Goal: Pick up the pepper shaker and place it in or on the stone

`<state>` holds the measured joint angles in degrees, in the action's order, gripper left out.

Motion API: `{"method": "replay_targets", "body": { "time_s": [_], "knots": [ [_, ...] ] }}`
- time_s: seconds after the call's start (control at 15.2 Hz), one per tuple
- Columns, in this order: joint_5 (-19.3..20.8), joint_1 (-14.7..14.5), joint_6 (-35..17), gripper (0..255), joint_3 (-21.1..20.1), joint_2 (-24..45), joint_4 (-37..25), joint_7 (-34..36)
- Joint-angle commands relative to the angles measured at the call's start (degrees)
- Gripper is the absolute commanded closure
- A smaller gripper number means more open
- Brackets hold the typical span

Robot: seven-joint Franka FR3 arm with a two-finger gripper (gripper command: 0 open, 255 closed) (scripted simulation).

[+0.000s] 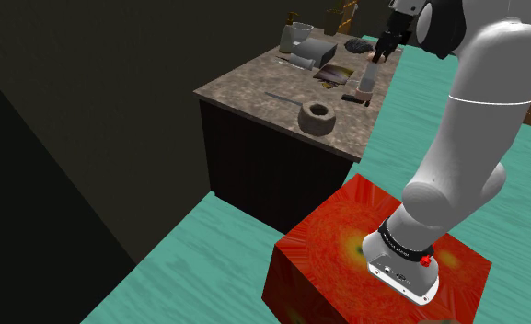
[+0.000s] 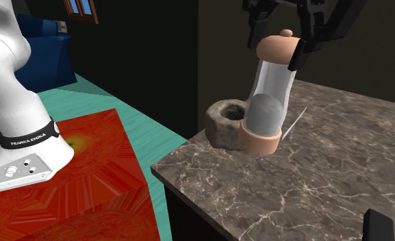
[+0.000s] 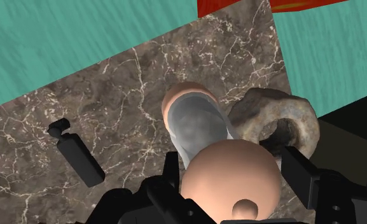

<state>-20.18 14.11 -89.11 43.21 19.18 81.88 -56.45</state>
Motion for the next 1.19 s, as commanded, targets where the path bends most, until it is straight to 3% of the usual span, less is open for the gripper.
{"method": "replay_targets", "body": {
  "time_s": [0.0, 0.26, 0.66, 1.12],
  "knots": [
    [0.0, 0.3, 1.7, 255, 0.0, 0.1, -1.8, 0.3],
    [-0.4, 1.1, 4.6, 255, 0.0, 0.7, -5.3, 0.6],
    [2.7, -6.4, 5.0, 255, -1.4, -5.0, -2.7, 9.1],
    [4.5, -13.0, 6.9, 255, -4.2, -8.5, -3.8, 19.1]
  ]
}}
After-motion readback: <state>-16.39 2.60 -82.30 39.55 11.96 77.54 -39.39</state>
